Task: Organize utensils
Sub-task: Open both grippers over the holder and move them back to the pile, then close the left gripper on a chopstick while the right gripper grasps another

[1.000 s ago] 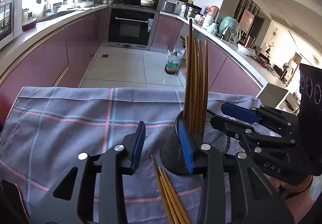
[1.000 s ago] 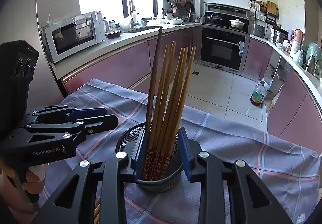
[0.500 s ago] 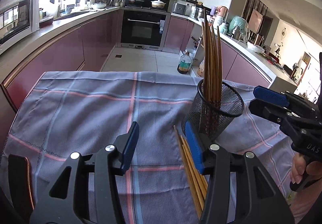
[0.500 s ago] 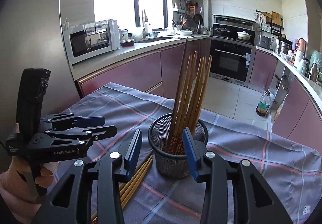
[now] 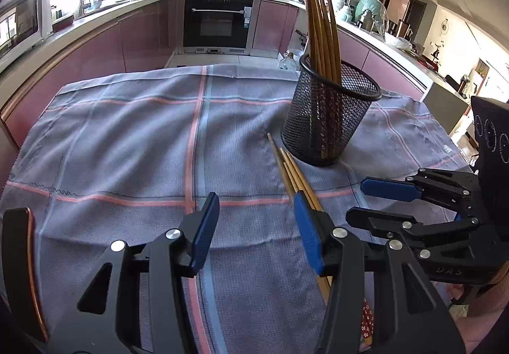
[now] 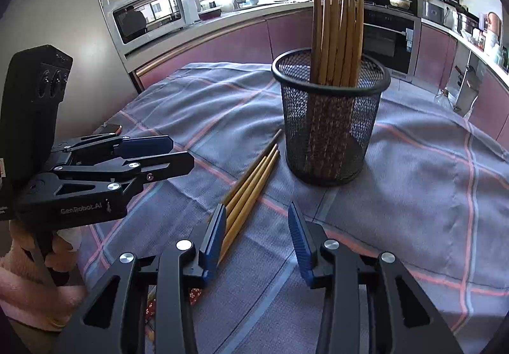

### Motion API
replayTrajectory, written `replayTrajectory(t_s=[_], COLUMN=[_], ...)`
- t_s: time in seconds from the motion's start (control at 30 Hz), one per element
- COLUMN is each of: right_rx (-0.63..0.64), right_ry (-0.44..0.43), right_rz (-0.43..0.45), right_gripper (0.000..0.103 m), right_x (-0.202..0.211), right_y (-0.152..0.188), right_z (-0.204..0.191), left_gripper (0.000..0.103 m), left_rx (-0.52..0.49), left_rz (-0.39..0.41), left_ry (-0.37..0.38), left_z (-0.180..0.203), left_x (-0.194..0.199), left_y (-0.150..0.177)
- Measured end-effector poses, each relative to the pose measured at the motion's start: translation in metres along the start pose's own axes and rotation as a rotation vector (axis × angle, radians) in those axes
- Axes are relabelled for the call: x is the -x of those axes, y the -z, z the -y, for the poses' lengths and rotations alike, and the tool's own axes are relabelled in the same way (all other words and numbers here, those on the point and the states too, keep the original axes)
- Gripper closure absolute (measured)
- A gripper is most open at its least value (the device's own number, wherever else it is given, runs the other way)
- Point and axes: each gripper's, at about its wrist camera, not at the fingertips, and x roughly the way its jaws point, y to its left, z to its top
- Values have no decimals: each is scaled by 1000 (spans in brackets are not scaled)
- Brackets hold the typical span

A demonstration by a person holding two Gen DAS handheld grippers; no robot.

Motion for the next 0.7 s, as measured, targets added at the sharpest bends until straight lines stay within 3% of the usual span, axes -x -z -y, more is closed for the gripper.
replayTrajectory(t_s=[0.37, 0.7], right_rx=[1, -5], right_ry=[-5, 12], right_rz=[-47, -54], right_gripper=[72, 73], right_x=[-15, -18], right_y=[9, 8], right_z=[-10, -8], left_gripper=[55, 55], left_rx=[-18, -35], left_rz=[-58, -79], left_ry=[9, 22], left_z=[12, 19], left_x=[-13, -21], left_y=[16, 17])
